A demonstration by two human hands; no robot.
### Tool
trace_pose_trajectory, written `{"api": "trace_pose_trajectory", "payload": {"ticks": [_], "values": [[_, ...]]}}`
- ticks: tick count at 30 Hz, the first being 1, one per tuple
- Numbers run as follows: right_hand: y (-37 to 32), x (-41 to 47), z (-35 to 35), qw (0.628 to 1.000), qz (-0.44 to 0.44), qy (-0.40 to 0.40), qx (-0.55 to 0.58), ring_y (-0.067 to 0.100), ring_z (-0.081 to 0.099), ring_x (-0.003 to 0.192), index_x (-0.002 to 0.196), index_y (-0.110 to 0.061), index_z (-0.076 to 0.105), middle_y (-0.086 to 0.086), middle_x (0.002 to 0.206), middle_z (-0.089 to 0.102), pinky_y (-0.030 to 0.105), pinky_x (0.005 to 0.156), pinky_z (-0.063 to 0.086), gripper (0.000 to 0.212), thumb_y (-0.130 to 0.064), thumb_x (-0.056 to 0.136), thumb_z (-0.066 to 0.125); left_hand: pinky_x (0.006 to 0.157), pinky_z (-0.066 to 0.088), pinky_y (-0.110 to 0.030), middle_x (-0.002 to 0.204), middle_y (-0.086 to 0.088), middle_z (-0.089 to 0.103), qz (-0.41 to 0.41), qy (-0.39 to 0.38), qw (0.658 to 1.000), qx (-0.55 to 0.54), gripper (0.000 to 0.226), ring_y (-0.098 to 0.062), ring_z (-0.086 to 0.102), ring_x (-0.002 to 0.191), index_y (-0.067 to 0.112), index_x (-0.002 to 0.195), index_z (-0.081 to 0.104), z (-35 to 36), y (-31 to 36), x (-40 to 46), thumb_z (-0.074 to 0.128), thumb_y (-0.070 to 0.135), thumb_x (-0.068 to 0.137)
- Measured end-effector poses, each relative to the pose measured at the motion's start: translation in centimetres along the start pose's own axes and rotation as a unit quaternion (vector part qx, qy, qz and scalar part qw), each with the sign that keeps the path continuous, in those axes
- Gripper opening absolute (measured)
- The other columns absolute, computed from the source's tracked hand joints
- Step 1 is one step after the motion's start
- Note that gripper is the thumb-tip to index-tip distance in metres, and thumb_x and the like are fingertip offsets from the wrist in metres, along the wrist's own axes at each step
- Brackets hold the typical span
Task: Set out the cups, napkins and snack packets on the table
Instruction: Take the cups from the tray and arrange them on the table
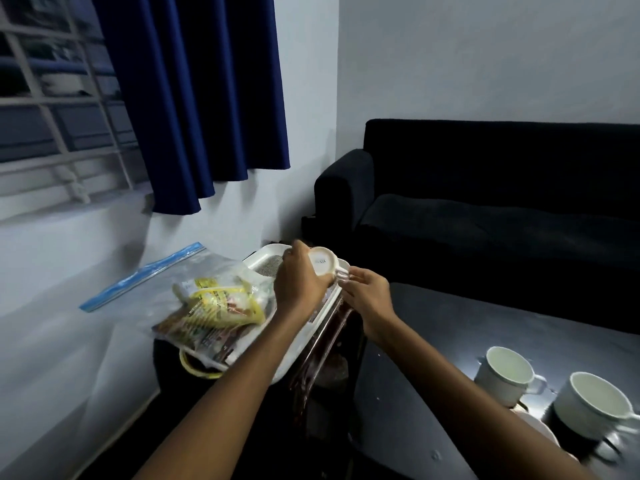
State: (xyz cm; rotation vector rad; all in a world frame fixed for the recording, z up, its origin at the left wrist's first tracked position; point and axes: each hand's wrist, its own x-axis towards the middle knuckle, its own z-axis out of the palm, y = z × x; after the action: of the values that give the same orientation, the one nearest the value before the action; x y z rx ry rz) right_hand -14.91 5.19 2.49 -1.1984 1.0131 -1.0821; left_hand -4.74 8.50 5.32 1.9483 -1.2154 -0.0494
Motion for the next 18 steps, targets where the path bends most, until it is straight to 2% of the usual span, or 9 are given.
{"api": "trace_pose_trajectory", "payload": {"ticks": [3,5,6,8,11,12,14,16,18], "values": [[-0.6,-3.6,-2.4,0.998,0.020,0.012,0.062,0.026,0.064,0.094,0.103,0.001,0.064,0.017,0.087,0.069,0.038,0.081,0.053,0.020,0.005,0.085,0.057,0.083,0.043,-0.039,0.114,-0.012,0.059,0.015,0.001,1.000,-0.017,0.056,-0.033,0.056,0.107,0.008,0.112,0.047,0.2,1.4,-3.7,0.078,0.031,0.071],[-0.7,-5.7,-4.0,0.994,0.041,0.020,0.098,0.031,0.064,0.103,0.099,-0.003,0.062,0.019,0.094,0.067,0.038,0.086,0.052,0.016,0.005,0.087,0.055,0.081,0.042,-0.037,0.113,-0.011,0.060,0.023,0.006,0.999,-0.034,0.053,-0.032,0.056,0.107,0.009,0.111,0.048,0.4,2.2,-6.1,0.076,0.031,0.073],[-0.7,-6.6,-4.8,0.992,0.053,0.025,0.115,0.031,0.063,0.105,0.105,-0.001,0.059,0.017,0.098,0.064,0.034,0.085,0.052,0.018,0.004,0.089,0.053,0.080,0.042,-0.037,0.113,-0.010,0.061,0.026,0.009,0.999,-0.043,0.051,-0.031,0.056,0.107,0.010,0.110,0.048,0.5,2.6,-7.2,0.076,0.031,0.073],[-0.6,-8.1,-6.5,0.987,0.071,0.029,0.139,0.029,0.064,0.098,0.121,0.003,0.051,0.018,0.105,0.062,0.030,0.079,0.053,0.029,0.001,0.092,0.050,0.079,0.041,-0.035,0.113,-0.009,0.062,0.028,0.011,0.998,-0.060,0.051,-0.029,0.056,0.107,0.011,0.109,0.049,0.6,3.3,-9.1,0.077,0.031,0.072],[-0.6,-10.2,-8.8,0.985,0.098,0.023,0.139,0.024,0.062,0.086,0.118,-0.002,0.052,0.015,0.108,0.058,0.032,0.074,0.051,0.027,-0.010,0.092,0.053,0.077,0.039,-0.031,0.108,-0.008,0.064,0.041,0.002,0.995,-0.089,0.055,-0.026,0.058,0.103,0.011,0.107,0.049,0.8,4.4,-11.7,0.081,0.031,0.068],[-0.6,-10.8,-9.5,0.983,0.119,0.015,0.141,0.024,0.061,0.087,0.117,-0.005,0.051,0.015,0.112,0.052,0.034,0.075,0.050,0.027,-0.016,0.092,0.055,0.076,0.039,-0.031,0.105,-0.007,0.064,0.048,-0.001,0.994,-0.098,0.055,-0.026,0.059,0.100,0.011,0.106,0.049,0.8,4.7,-12.6,0.082,0.031,0.067],[-0.5,-11.6,-10.8,0.973,0.170,-0.013,0.155,0.030,0.061,0.095,0.125,-0.008,0.047,0.018,0.119,0.044,0.038,0.080,0.052,0.042,-0.030,0.091,0.057,0.076,0.042,-0.032,0.101,-0.006,0.065,0.060,-0.001,0.991,-0.116,0.052,-0.025,0.061,0.095,0.011,0.103,0.050,1.1,5.4,-14.1,0.082,0.030,0.067],[-0.6,-12.3,-11.9,0.963,0.196,-0.047,0.179,0.031,0.063,0.095,0.127,-0.008,0.048,0.021,0.117,0.051,0.037,0.078,0.053,0.050,-0.038,0.088,0.058,0.077,0.042,-0.031,0.103,-0.006,0.064,0.077,-0.007,0.990,-0.120,0.048,-0.024,0.060,0.097,0.012,0.104,0.051,1.5,6.0,-15.6,0.080,0.028,0.069],[-0.7,-12.9,-12.7,0.960,0.195,-0.047,0.197,0.027,0.064,0.089,0.122,-0.005,0.052,0.019,0.110,0.058,0.033,0.072,0.052,0.048,-0.039,0.088,0.059,0.078,0.041,-0.029,0.108,-0.006,0.060,0.098,-0.026,0.988,-0.118,0.046,-0.023,0.057,0.100,0.013,0.107,0.050,2.0,6.4,-16.9,0.076,0.024,0.072]]}}
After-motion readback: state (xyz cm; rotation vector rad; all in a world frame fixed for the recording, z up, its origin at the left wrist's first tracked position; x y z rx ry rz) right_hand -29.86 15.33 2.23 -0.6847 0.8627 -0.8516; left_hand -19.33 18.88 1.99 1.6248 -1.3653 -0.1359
